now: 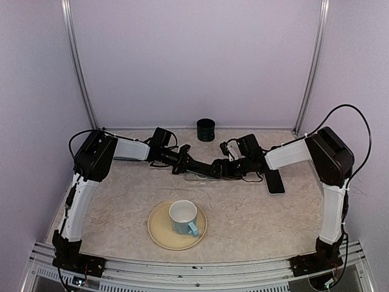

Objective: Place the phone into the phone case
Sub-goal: Install the phone on the phone case.

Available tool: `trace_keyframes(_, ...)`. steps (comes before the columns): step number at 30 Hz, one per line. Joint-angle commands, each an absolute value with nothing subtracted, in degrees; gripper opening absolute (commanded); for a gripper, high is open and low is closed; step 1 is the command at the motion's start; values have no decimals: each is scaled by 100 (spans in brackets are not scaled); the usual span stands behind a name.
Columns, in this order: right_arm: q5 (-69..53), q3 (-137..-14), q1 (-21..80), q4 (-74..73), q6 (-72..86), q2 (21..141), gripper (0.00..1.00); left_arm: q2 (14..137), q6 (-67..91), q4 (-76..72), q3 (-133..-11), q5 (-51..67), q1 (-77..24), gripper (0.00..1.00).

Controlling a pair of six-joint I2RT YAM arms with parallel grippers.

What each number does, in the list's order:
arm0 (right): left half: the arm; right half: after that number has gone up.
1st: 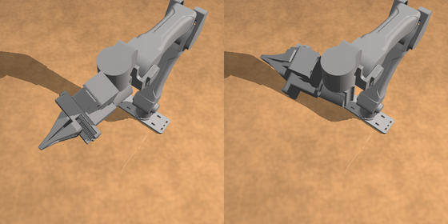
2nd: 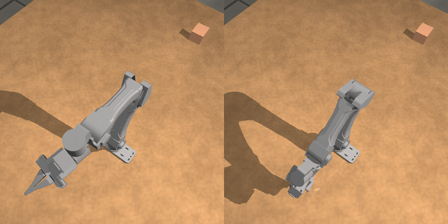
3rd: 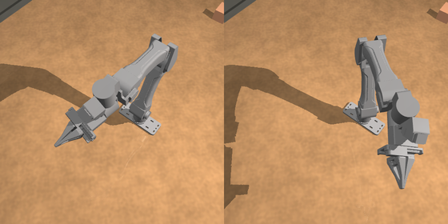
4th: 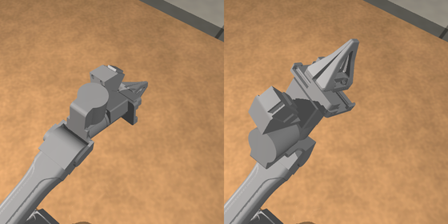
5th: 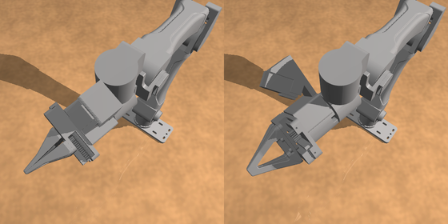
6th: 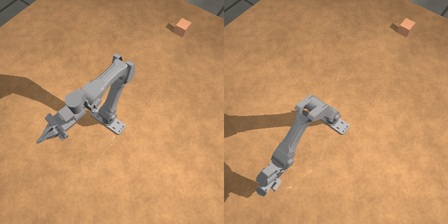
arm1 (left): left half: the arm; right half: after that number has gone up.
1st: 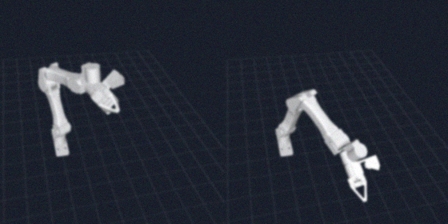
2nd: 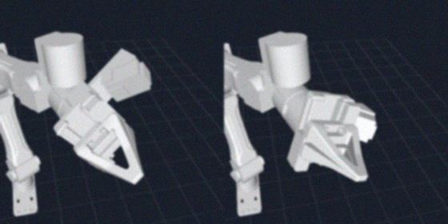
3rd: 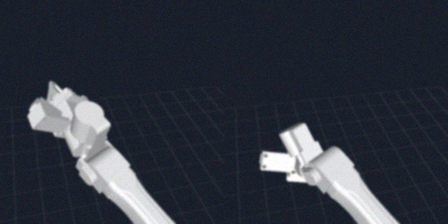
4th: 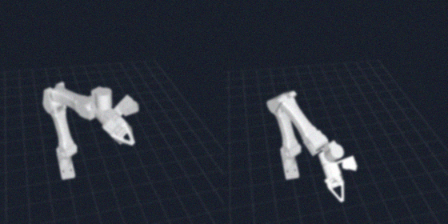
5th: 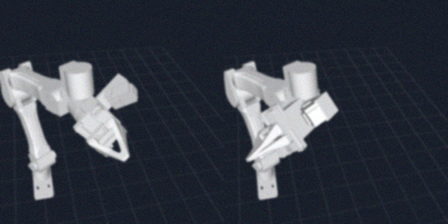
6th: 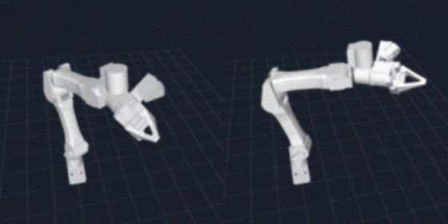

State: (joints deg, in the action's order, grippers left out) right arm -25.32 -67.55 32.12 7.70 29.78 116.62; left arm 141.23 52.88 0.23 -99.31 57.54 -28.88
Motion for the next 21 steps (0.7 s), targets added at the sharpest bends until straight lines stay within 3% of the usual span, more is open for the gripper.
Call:
trace_keyframes(1, -2505, -6564, 3392, 270, 2915, 11380, 100, 14048, 5165, 307, -9792, 5187, -2894, 0)
trace_keyframes(21, -3331, -6827, 3603, 663, 3021, 11546, 100, 13952, 5678, -526, -9491, 5453, -2988, 0)
